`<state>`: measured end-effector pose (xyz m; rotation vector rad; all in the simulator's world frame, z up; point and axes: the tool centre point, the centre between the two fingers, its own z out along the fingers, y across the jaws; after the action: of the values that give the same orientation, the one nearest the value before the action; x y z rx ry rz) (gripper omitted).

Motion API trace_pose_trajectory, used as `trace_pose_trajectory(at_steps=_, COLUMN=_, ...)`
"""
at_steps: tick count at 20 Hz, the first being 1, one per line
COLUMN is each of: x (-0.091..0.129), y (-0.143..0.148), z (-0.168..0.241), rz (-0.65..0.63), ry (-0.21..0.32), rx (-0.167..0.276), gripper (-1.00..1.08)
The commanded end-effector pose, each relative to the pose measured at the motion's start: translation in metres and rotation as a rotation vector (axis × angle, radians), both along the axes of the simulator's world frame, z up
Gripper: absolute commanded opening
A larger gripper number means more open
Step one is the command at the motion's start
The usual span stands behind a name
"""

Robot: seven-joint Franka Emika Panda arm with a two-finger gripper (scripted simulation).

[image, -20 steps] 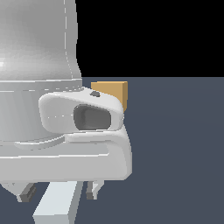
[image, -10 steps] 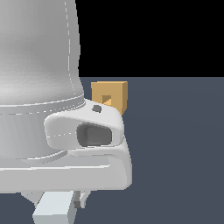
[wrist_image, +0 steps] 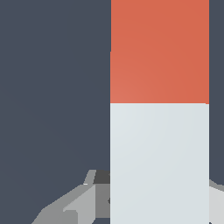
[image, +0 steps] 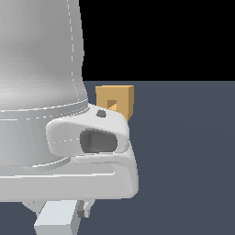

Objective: Insert the peg into the horizontal hole in a box.

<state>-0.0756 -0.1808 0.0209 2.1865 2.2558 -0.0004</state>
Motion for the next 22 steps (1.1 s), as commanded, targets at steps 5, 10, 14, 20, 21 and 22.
trace_pose_trajectory(at_steps=5, x=-0.002, y=0.016, z=0.003, rz=-0.015, ry=-0.001, rx=0.000, gripper=-1.00)
trace_pose_trajectory(at_steps=10, x=-0.006, y=0.042, z=0.008, rz=-0.043, ry=-0.001, rx=0.000, gripper=-1.00)
trace_pose_trajectory(at_steps=14, x=-0.009, y=0.071, z=0.013, rz=-0.074, ry=-0.001, rx=0.001, gripper=-1.00)
trace_pose_trajectory(at_steps=20, x=-0.013, y=0.123, z=0.023, rz=-0.129, ry=-0.001, rx=0.001, gripper=-1.00)
trace_pose_trajectory(at_steps=21, x=-0.013, y=0.132, z=0.025, rz=-0.138, ry=-0.001, rx=0.001, gripper=-1.00)
trace_pose_trajectory(at_steps=22, x=-0.013, y=0.141, z=0.026, rz=-0.147, ry=-0.001, rx=0.001, gripper=-1.00)
